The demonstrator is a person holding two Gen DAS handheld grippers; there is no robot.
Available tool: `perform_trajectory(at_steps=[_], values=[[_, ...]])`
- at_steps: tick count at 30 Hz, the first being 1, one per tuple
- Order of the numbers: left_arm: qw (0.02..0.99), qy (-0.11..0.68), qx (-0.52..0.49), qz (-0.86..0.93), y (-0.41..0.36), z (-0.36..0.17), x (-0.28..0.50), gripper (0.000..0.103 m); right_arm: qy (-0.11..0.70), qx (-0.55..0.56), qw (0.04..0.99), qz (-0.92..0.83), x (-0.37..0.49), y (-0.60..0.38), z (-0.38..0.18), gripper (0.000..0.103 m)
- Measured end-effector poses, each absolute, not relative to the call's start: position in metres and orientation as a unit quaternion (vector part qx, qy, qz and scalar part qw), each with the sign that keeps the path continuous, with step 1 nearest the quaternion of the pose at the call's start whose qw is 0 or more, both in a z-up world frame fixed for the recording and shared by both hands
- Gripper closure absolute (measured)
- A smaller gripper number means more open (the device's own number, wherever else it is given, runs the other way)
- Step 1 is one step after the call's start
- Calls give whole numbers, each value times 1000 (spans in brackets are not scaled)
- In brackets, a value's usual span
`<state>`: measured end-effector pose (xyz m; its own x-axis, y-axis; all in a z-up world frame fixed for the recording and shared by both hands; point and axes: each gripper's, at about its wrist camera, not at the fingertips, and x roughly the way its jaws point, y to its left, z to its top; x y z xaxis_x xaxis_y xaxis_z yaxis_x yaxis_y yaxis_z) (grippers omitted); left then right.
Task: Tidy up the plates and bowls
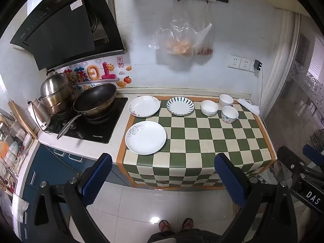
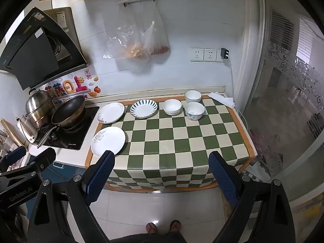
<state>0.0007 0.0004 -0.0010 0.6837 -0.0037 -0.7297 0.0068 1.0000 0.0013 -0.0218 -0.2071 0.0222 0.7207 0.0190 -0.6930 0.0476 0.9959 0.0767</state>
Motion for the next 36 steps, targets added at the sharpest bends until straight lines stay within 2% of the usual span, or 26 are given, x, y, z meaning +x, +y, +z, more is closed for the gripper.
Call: perform_trajectory(at_steps=[36], values=[[920, 392, 9, 2, -1, -1, 0, 0, 368, 42, 929, -16, -16, -210, 21, 7]])
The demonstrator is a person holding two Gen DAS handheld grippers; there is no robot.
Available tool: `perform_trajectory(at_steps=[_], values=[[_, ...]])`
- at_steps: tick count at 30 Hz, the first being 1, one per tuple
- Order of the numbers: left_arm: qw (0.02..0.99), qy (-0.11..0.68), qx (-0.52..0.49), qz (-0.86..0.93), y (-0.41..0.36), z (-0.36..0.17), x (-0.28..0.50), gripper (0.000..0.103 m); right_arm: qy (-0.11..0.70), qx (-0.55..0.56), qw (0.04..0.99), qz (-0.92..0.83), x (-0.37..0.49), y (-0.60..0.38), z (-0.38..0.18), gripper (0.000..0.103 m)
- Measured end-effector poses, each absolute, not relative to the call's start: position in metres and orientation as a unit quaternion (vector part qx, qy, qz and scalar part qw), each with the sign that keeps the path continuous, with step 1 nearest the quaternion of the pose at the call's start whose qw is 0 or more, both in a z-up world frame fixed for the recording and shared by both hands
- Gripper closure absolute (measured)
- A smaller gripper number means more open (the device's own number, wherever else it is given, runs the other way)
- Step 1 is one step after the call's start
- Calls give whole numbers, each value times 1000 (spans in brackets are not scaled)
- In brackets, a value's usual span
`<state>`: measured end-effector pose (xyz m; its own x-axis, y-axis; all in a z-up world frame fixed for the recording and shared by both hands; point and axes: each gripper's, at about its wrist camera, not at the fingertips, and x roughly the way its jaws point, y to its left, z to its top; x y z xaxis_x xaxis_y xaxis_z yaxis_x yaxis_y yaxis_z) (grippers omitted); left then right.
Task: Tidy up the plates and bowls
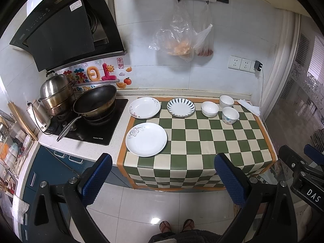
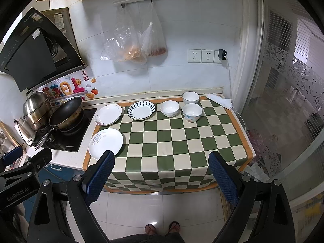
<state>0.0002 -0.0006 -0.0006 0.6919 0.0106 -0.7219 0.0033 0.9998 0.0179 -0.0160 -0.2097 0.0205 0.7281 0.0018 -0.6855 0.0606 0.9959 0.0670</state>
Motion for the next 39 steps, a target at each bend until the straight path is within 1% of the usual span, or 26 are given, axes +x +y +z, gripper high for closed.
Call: perform_trajectory(at_steps=[39], values=[[920, 391, 8, 1, 1, 2, 3, 0, 371, 42, 927, -19, -9, -204, 16, 7]])
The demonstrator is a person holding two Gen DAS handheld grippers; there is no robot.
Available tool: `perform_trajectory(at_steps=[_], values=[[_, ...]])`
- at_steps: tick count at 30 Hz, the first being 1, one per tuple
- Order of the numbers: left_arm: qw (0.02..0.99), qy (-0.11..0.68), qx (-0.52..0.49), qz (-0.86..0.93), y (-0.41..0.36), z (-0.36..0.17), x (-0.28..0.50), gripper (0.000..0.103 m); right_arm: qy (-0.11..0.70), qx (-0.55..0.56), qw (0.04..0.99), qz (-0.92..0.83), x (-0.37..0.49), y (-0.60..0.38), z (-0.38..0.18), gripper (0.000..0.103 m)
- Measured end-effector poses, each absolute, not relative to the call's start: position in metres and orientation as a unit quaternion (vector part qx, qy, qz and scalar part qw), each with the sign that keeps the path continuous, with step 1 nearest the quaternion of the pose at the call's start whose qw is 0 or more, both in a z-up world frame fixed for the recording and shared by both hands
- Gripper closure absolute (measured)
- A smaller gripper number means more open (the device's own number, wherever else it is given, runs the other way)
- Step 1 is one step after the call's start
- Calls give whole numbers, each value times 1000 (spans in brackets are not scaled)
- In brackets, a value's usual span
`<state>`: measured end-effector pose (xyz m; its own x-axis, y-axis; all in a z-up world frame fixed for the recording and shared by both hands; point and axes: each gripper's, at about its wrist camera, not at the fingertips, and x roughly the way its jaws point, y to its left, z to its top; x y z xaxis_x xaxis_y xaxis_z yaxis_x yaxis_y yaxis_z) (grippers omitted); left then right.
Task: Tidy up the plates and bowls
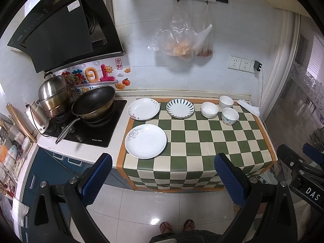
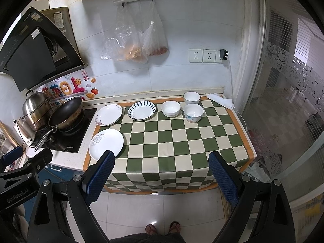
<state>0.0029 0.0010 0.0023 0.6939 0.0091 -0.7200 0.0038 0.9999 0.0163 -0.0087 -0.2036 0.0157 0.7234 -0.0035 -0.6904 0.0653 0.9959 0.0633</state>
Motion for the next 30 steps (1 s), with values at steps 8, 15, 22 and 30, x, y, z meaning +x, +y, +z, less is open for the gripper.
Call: perform_trajectory(at_steps=[8, 15, 22, 30], values=[[921, 390, 8, 2, 1, 2, 4, 0, 371, 42, 927, -18, -9, -205, 16, 7], [921, 391, 9, 2, -1, 4, 6, 0, 371, 41, 927, -18, -5, -204, 15, 7], [921, 390, 9, 0, -1, 4, 8, 0, 372, 43, 927, -19, 0, -202, 14, 7], [920, 391, 2, 11, 24, -22, 71, 0, 368, 54, 928, -16, 35, -189, -9, 7]])
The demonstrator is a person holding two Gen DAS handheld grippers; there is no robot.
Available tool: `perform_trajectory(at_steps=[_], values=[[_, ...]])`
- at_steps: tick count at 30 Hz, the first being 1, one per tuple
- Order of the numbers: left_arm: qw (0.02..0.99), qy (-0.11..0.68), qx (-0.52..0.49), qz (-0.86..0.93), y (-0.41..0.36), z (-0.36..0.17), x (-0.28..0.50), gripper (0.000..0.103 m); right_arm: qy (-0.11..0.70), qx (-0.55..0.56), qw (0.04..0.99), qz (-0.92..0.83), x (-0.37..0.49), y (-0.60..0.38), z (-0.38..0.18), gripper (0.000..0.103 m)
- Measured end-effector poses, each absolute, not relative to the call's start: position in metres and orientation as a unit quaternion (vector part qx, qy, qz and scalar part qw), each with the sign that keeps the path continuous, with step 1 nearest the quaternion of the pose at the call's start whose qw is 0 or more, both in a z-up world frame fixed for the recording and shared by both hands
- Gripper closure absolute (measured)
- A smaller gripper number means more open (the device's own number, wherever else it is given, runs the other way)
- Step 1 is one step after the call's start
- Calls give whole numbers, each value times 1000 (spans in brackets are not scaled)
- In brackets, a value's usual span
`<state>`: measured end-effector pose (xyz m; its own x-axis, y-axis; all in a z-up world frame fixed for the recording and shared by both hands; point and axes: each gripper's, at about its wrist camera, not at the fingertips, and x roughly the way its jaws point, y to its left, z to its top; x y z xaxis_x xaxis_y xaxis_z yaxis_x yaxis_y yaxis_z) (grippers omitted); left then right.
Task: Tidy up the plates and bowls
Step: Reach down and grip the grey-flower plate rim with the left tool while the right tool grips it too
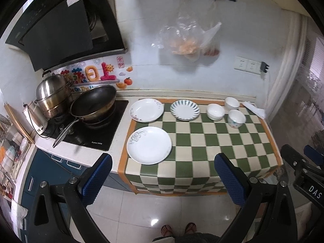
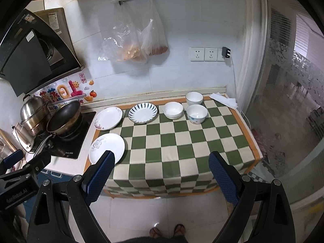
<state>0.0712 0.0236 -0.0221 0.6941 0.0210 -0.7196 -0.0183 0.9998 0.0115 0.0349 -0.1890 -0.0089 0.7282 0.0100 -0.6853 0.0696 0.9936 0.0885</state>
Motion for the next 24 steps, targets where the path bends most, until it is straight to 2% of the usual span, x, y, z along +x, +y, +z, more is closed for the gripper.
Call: perform_trajectory(at_steps=[8, 20, 24], values=[[902, 423, 19, 83, 84, -100, 128, 0, 447, 85, 888, 72, 127, -141, -102, 7], [816, 568, -26, 101, 171, -251, 259, 0, 577, 86, 800, 142, 310, -65, -280, 7], [786, 609, -47, 90, 181, -296, 301, 5, 618, 77, 766, 158, 369, -49, -335, 7]])
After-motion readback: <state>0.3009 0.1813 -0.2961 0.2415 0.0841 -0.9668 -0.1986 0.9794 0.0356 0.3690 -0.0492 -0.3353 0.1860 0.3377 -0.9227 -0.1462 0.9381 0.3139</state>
